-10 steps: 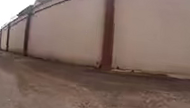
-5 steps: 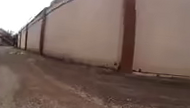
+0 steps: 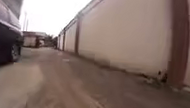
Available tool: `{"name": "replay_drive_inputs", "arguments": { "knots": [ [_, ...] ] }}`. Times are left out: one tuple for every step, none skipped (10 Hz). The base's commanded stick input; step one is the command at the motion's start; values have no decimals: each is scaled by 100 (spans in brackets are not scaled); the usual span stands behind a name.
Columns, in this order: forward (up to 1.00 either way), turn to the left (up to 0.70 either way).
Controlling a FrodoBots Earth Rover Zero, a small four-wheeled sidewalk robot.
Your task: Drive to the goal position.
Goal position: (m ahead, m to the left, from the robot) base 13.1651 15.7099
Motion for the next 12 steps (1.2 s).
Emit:
{"name": "replay_drive_inputs", "arguments": {
  "knots": [
    [100, 52],
    [100, 12],
    [100, 12],
    [100, 12],
    [100, 12],
    [100, 12],
    [100, 12],
    [100, 12],
    [100, -6],
    [100, -28],
    [100, -28],
    [100, -28]
  ]
}}
